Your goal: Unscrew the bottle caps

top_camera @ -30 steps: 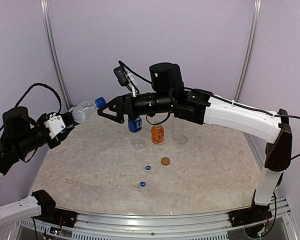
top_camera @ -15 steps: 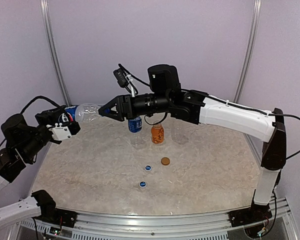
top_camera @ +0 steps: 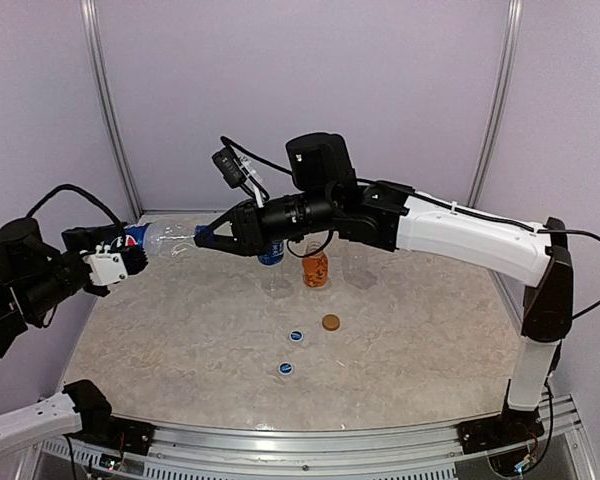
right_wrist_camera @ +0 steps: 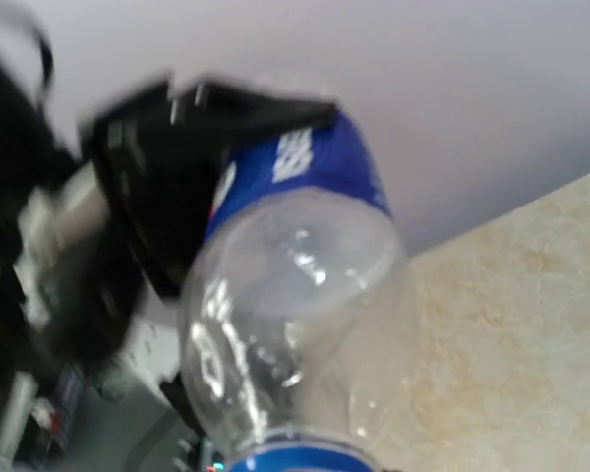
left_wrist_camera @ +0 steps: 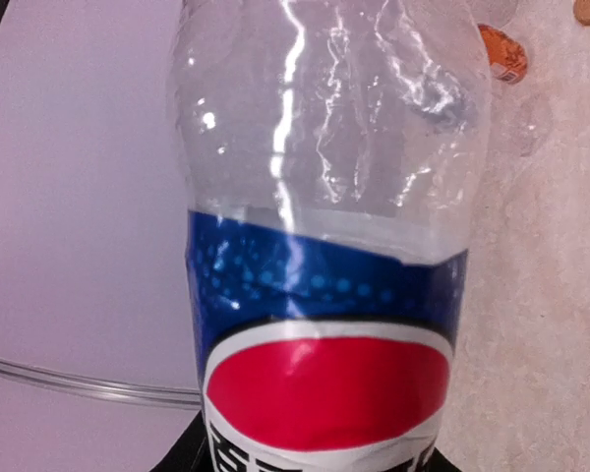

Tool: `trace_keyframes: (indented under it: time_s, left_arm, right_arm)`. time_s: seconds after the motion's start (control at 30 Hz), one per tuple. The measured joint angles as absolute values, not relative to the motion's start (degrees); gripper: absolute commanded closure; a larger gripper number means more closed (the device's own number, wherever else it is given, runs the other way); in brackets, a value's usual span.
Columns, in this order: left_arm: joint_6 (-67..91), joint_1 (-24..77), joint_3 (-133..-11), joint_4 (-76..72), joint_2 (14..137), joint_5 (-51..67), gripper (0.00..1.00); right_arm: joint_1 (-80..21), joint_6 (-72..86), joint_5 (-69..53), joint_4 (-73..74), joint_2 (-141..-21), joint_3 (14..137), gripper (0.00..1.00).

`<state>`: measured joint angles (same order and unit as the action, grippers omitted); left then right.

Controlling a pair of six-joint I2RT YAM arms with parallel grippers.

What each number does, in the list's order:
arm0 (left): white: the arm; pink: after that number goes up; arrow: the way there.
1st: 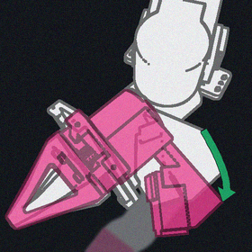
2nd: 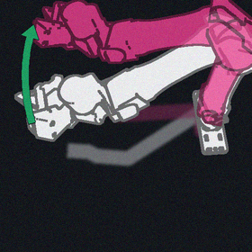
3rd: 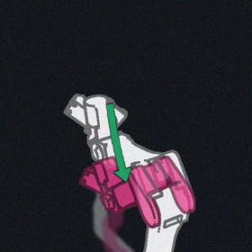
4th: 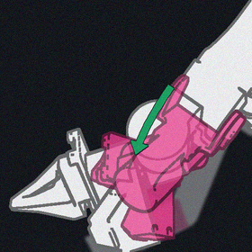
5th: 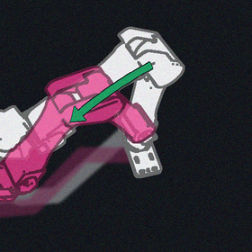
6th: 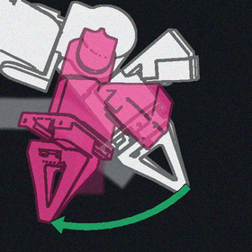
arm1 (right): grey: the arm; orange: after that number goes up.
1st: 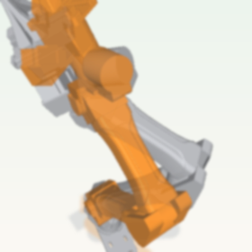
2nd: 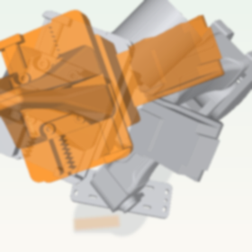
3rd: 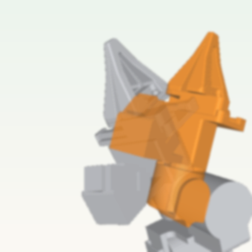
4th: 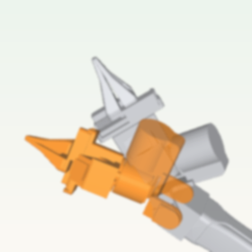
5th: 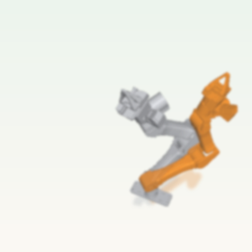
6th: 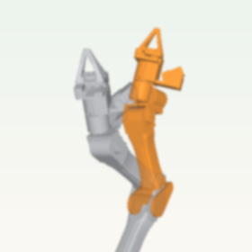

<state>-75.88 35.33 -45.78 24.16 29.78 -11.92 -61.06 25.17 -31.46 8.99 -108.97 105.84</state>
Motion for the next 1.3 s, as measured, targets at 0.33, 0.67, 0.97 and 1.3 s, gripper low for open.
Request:
trace_keyframes:
  time_s: [0.33, 0.67, 0.97, 1.3]
  left_arm:
    - [-54.2, 35.3, -64.2, 63.2, 30.9, 10.9, 0.72]
    - [-48.9, 35.5, -65.1, 75.9, 33.8, 20.6, 0.73]
    - [-46.4, 35.7, -63.0, 71.6, 33.3, 18.2, 0.74]
    - [-48.2, 35.8, -55.7, 51.0, 31.3, 4.4, 0.73]
  right_arm:
    - [-77.8, -25.0, -8.4, 16.9, -101.1, 102.4, 1.00]
    - [-88.8, -66.4, 11.4, 13.5, -99.4, 95.2, 1.00]
    - [-89.1, -69.5, 18.1, 2.0, -99.2, 89.1, 0.01]
    - [-84.2, -38.6, 15.5, 0.3, -97.7, 91.2, 0.01]
